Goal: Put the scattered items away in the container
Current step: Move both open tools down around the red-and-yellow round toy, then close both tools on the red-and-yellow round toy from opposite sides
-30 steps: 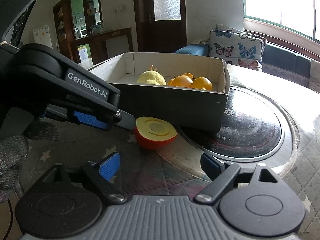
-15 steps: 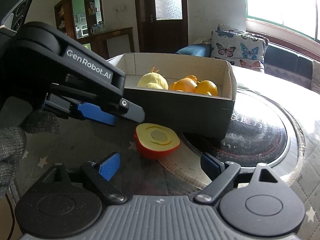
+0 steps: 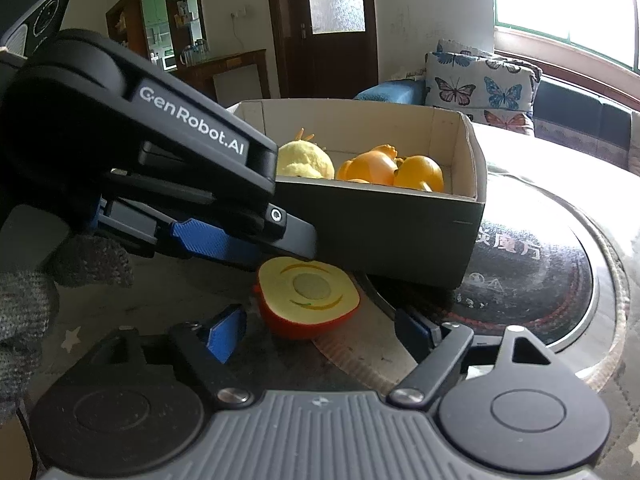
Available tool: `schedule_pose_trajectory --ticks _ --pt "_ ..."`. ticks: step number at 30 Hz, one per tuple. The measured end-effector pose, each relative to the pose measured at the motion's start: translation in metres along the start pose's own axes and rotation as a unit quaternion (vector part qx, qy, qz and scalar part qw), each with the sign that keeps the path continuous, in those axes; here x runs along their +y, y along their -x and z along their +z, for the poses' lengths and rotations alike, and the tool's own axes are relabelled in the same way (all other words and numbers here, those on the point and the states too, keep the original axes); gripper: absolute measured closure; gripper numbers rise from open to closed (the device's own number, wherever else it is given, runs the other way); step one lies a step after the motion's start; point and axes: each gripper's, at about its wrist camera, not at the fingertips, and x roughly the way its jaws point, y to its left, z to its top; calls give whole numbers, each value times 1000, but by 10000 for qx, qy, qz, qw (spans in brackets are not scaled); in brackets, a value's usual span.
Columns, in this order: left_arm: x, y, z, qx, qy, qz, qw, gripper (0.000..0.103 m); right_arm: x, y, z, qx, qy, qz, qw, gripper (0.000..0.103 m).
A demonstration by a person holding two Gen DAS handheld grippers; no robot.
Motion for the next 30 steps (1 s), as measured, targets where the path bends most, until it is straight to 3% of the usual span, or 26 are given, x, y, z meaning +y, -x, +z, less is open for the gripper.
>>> schedule_pose_trajectory --ticks 9,17,30 --pt "2 -13 1 152 17 37 9999 64 -4 -10 3 24 -4 88 10000 28" --pt "4 -20 -1 282 71 -38 9996 65 -3 -12 4 -15 14 173 9998 46" --pt "6 -4 -5 238 117 -237 9994 68 7 2 4 -86 183 123 9997 46"
